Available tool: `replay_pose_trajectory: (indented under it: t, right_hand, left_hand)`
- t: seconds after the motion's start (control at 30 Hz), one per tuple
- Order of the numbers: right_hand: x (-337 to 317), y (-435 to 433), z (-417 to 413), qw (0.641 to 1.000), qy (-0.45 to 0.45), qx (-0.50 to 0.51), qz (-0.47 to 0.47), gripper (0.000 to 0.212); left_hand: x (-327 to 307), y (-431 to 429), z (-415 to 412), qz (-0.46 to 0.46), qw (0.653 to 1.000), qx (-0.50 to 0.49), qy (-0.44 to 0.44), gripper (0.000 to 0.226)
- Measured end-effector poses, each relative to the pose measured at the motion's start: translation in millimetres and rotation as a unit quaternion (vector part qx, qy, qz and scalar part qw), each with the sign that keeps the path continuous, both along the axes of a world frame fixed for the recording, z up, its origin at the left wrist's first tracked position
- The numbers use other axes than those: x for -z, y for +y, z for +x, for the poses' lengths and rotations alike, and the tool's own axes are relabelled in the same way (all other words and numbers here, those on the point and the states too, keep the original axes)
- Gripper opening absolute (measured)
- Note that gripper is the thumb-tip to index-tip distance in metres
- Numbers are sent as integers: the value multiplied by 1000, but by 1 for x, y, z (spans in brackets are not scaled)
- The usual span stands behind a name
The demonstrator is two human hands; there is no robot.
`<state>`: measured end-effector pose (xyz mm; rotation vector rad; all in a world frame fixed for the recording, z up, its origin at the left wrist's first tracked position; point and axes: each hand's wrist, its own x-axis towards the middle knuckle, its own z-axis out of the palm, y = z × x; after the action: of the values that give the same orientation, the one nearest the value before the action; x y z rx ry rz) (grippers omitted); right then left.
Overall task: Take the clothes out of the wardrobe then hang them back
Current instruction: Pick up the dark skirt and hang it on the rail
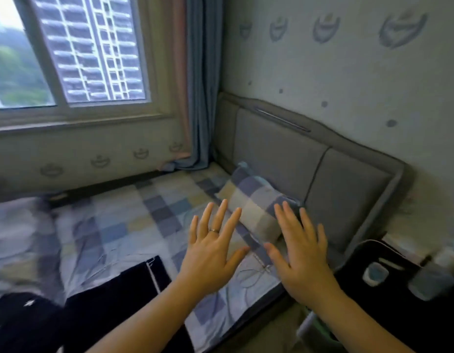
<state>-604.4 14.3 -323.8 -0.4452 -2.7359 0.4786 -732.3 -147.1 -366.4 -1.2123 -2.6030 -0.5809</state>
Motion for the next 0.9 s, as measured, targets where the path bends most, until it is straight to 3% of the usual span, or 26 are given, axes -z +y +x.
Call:
replay_pose_trajectory:
  t: [0.23,0.5,0.7,0.9]
  right_hand:
    - [75,-42,-147,985,-83,-134,-63,75]
    - [130,-72,-283,952,-176,-233,-93,73]
    - [175,-99,-348,925,-239,-283,-79,81]
    - [225,-141,-397,902,-320,-276,-85,72]
  left_hand:
    - [72,-97,-84,-56,971,-202,-112,78]
    - [127,-159,-165,-48,893,-395,-209,85]
    - [166,-193,-200,-35,837,-466,-286,86]
    - [215,-239,-245,-4,801,-486,-350,66]
